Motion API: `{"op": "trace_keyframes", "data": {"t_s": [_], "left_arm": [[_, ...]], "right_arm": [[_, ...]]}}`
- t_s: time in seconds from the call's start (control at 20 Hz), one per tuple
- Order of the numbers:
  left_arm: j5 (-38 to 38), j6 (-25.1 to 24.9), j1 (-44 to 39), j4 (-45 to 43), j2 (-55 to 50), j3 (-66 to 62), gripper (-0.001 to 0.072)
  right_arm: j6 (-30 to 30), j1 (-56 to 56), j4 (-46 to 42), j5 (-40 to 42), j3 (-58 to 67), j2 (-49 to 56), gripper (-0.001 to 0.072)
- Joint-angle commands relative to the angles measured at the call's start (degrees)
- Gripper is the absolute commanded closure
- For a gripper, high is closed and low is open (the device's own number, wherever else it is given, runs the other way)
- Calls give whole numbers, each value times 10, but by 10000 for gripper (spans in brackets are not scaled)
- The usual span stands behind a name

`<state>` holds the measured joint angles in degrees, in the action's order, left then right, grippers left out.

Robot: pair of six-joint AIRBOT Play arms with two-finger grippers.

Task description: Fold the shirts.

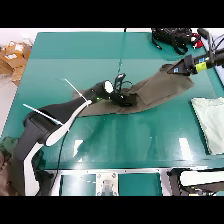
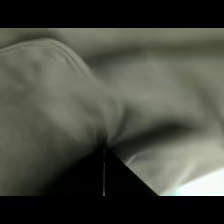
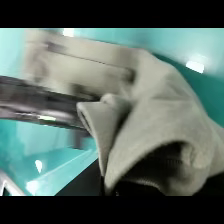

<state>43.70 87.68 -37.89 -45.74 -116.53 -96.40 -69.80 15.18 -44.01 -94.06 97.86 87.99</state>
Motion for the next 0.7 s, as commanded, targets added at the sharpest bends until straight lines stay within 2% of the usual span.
{"op": "trace_keyframes", "data": {"t_s": [0.0,0.15,0.25,0.4,0.55,0.65], "left_arm": [[-19,-7,-16,44,-17,-2,679],[9,-8,-12,43,-16,-16,680],[59,-12,1,42,-16,-47,679],[210,-12,50,34,-16,-136,679],[383,-12,118,-8,-12,-233,680],[437,-13,168,-25,11,-237,679]], "right_arm": [[-29,-42,1,-11,33,-31,687],[-38,-59,0,-12,31,-28,687],[-51,-71,1,-11,31,-28,687],[-58,-94,1,-11,31,-28,687],[-95,-136,1,2,31,-28,687],[-123,-181,0,34,31,-28,687]]}}
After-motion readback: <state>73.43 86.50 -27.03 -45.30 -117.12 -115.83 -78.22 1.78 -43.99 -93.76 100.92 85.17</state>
